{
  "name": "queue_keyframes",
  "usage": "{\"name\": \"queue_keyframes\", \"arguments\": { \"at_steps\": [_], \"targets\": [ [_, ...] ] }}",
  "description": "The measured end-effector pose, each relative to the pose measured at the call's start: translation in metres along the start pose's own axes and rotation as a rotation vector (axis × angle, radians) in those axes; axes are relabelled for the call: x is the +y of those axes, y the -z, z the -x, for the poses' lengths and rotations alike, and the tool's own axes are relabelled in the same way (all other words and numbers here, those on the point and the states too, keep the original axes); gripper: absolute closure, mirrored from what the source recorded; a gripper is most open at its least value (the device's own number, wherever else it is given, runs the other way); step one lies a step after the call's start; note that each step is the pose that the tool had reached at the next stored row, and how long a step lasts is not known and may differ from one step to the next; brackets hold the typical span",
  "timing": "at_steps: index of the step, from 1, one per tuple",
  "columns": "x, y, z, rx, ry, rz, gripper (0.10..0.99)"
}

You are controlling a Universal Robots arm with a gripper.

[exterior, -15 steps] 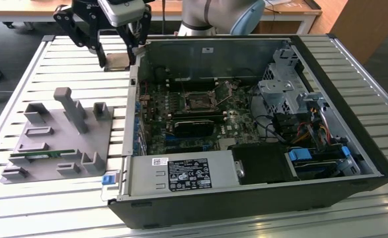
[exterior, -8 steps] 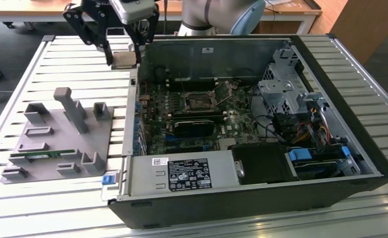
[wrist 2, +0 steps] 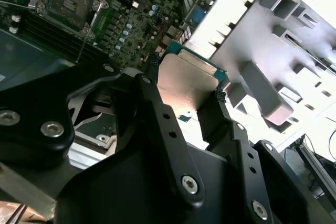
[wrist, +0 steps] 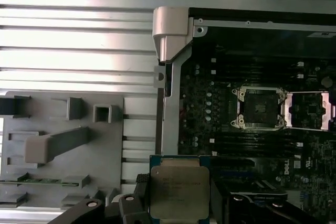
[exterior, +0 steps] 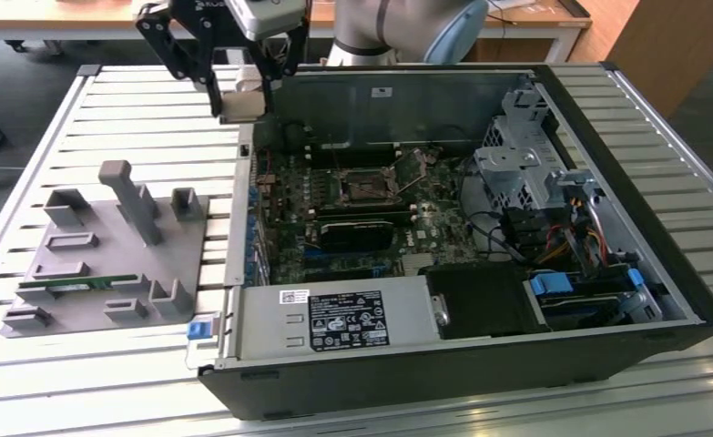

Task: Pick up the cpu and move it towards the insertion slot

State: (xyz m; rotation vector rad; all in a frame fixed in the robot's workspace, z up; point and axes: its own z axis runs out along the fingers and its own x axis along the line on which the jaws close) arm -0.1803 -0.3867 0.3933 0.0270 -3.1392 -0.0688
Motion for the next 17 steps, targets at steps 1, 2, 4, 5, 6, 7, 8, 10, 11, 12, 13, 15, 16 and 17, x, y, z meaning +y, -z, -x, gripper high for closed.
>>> {"name": "queue_keyframes", "arguments": {
  "at_steps": [1,2,4,5,6,7,8,10,11,12,13,15,16,17],
  "targets": [
    [0.0006,-0.0001,0.0017,-0.0001,0.0,0.0,0.545],
    [0.0012,-0.0001,0.0033,0.0,0.0,0.0,0.545],
    [0.0024,-0.0001,0.0066,0.0,0.0,0.0,0.545],
    [0.003,-0.0001,0.0082,0.0,0.0,0.0,0.545],
    [0.0036,-0.0002,0.0098,0.0,0.0,0.0,0.545],
    [0.0042,-0.0002,0.0113,0.0,0.0,0.0,0.545],
    [0.0048,-0.0002,0.0128,0.0,0.0,0.0,0.545],
    [0.0061,-0.0002,0.016,0.0,0.0,0.0,0.545],
    [0.0068,-0.0002,0.0175,0.0,0.0,0.0,0.545],
    [0.0074,-0.0003,0.0191,0.0001,0.0,0.0,0.545],
    [0.0081,-0.0003,0.0207,0.0,0.0,0.0,0.545],
    [0.0095,-0.0004,0.0238,0.0,0.0,0.0,0.545],
    [0.0103,-0.0004,0.0255,0.0,0.0,0.0,0.545],
    [0.011,-0.0005,0.0271,0.0,0.0,0.0,0.545]
  ]
}}
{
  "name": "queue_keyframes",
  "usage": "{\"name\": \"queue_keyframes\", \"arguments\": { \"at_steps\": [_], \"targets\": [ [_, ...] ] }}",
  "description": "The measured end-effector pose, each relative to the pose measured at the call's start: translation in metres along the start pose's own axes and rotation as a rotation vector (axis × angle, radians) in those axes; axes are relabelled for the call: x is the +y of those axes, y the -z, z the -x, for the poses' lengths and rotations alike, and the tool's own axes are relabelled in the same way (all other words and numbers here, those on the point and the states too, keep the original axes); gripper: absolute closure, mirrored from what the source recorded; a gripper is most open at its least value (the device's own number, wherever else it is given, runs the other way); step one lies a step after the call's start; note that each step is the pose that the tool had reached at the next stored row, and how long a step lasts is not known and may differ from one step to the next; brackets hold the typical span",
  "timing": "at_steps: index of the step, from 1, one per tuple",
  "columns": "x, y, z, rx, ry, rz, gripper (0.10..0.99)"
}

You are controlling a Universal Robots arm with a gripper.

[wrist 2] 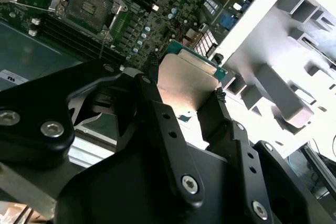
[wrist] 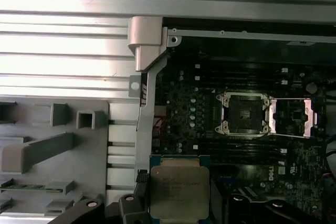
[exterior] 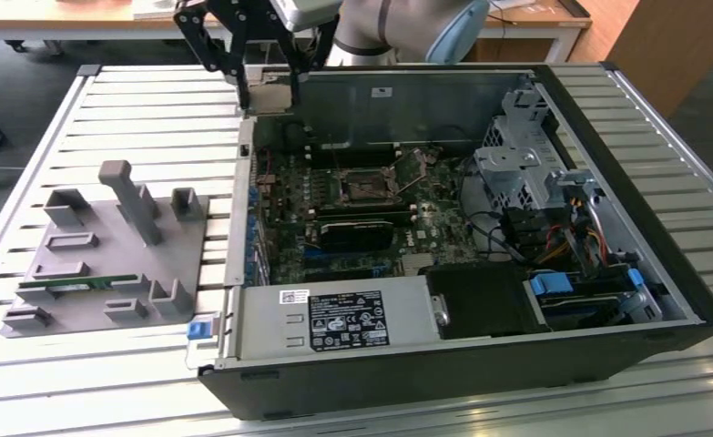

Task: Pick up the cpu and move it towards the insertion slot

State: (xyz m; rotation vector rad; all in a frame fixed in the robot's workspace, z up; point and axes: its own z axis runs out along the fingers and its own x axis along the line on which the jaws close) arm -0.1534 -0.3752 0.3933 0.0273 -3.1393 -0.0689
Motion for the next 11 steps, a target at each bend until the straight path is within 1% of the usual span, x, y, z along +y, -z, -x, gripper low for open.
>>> {"name": "queue_keyframes", "arguments": {
  "at_steps": [7,11],
  "targets": [
    [0.005,-0.0002,0.0109,0.0,0.0,0.0,0.545],
    [0.0079,-0.0003,0.0171,0.0,0.0,0.004,0.545]
  ]
}}
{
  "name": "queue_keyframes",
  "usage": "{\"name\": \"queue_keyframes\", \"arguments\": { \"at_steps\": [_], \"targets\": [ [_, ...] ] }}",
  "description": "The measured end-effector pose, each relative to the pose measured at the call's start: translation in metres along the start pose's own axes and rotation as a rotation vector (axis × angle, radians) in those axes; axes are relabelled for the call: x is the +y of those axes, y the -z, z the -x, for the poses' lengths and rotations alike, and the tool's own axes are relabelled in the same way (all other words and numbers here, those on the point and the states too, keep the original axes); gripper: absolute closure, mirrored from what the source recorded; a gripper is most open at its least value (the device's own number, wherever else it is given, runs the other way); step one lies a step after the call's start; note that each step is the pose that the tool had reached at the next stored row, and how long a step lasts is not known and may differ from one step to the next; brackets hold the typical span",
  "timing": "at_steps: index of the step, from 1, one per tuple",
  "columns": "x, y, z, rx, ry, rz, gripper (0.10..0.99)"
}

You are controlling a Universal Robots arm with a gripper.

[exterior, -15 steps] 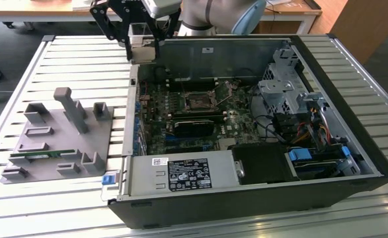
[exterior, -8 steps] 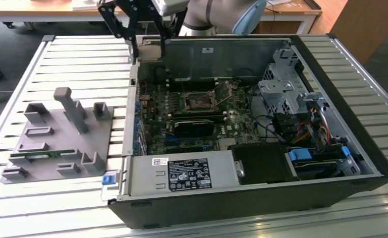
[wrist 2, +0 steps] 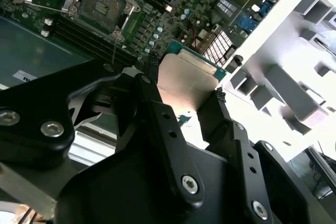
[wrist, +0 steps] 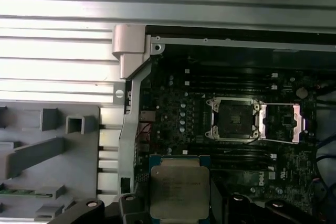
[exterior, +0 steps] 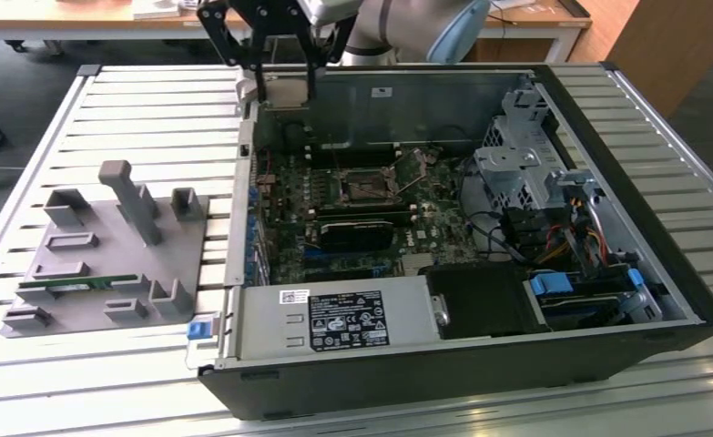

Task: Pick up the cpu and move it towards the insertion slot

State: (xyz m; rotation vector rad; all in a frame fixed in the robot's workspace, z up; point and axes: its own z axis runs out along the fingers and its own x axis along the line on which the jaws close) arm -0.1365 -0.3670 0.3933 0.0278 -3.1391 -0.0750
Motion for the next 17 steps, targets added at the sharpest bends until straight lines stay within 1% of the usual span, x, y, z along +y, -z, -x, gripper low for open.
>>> {"name": "queue_keyframes", "arguments": {
  "at_steps": [3,8,17],
  "targets": [
    [0.0025,-0.0001,0.0047,-0.0001,0.0,0.003,0.545],
    [0.0082,-0.0003,0.0131,0.0,0.0,0.004,0.545],
    [0.0222,-0.001,0.0239,0.0,0.0,0.004,0.545]
  ]
}}
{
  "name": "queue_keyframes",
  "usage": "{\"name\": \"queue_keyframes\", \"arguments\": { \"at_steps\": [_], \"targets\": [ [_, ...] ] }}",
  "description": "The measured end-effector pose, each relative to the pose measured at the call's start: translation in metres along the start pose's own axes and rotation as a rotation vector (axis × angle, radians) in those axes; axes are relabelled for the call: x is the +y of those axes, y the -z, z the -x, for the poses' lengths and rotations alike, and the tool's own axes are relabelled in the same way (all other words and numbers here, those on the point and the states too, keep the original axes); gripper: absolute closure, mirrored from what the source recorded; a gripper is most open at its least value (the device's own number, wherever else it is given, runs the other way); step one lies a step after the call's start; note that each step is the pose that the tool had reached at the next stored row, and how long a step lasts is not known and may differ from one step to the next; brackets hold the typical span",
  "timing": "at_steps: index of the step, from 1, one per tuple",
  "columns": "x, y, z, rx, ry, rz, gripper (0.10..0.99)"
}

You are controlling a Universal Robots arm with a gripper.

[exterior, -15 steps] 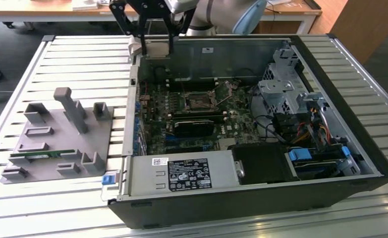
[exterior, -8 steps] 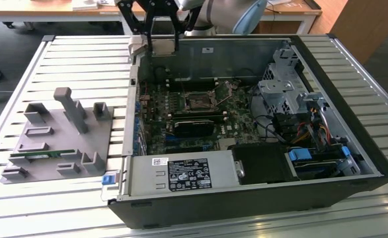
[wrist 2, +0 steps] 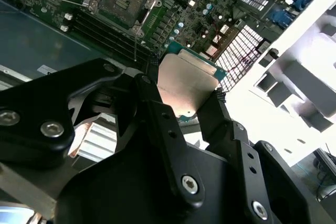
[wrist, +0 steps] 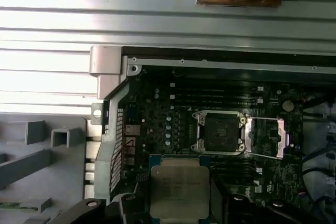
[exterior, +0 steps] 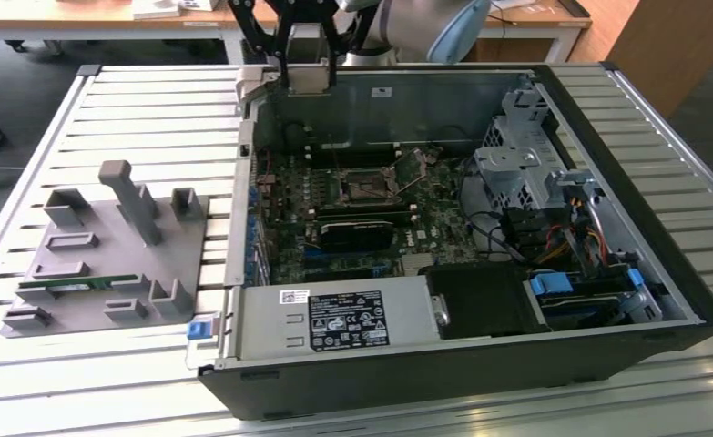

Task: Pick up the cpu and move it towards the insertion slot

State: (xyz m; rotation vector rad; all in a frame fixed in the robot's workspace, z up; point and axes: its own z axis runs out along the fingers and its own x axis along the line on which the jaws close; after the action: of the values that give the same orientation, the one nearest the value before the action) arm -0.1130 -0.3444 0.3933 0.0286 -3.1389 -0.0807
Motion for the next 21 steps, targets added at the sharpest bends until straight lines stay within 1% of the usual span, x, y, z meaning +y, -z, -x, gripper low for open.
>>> {"name": "queue_keyframes", "arguments": {
  "at_steps": [7,17,21],
  "targets": [
    [0.0106,-0.0006,0.0095,-0.0001,0.0,0.0,0.545],
    [0.0242,-0.0016,0.0278,0.0,0.0,0.0,0.545],
    [0.0264,-0.0019,0.0374,-0.0001,0.0,0.0,0.545]
  ]
}}
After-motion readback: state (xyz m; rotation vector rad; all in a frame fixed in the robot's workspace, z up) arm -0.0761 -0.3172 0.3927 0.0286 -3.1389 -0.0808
